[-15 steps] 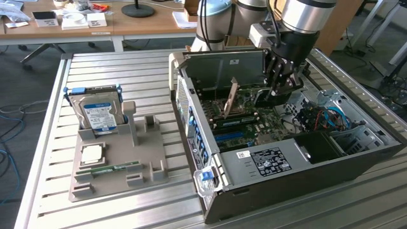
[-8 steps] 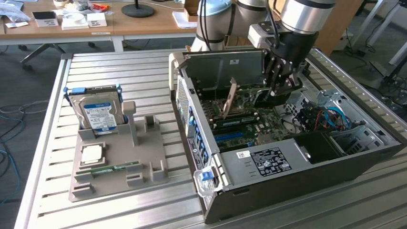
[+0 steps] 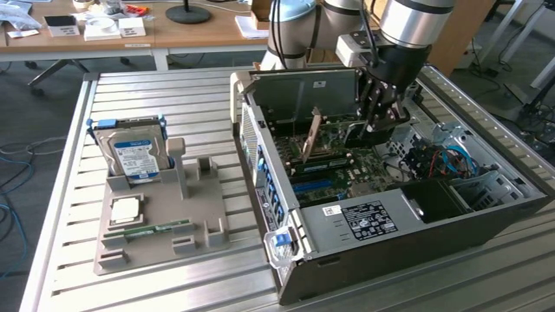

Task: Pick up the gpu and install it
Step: 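Insert the gpu into the slot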

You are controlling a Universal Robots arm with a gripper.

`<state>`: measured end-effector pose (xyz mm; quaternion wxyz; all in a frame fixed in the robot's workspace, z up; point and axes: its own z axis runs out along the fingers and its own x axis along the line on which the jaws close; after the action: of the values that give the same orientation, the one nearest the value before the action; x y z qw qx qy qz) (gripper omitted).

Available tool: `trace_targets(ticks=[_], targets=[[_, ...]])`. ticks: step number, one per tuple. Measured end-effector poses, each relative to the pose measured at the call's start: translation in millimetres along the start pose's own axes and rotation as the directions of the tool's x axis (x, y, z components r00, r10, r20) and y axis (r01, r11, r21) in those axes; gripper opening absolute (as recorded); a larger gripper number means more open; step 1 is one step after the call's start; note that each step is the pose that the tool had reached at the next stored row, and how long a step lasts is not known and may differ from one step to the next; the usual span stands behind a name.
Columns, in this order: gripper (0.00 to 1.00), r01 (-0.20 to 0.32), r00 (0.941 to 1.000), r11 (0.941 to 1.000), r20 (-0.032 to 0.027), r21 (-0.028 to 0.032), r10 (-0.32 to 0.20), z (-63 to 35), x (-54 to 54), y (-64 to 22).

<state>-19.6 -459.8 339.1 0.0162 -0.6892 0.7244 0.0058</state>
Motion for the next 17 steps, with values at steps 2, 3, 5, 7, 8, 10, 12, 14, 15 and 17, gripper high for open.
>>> trace_targets(ticks=[2,3,5,7,8,10,12,14,15,17], targets=[[0.27,0.000,1.0000,1.0000,0.0001,0.0001,0.000,0.2,0.0,0.0],[0.27,0.000,1.0000,1.0000,0.0005,0.0002,0.000,1.1,0.0,0.0],[0.27,0.000,1.0000,1.0000,0.0002,0.0001,0.000,4.3,0.1,0.1],[0.27,0.000,1.0000,1.0000,0.0001,0.0001,0.000,8.0,0.2,0.1],[0.27,0.000,1.0000,1.0000,0.0001,0.0001,0.000,9.7,0.3,0.2],[0.27,0.000,1.0000,1.0000,0.0001,0.0000,0.000,12.3,0.4,0.3],[0.27,0.000,1.0000,1.0000,-0.0001,0.0000,0.000,12.8,0.4,0.3],[0.27,0.000,1.0000,1.0000,-0.0001,0.0001,0.000,12.9,0.4,0.3],[0.27,0.000,1.0000,1.0000,0.0000,0.0001,0.000,12.9,0.4,0.3],[0.27,0.000,1.0000,1.0000,0.0004,0.0002,0.000,14.3,0.4,0.3]])
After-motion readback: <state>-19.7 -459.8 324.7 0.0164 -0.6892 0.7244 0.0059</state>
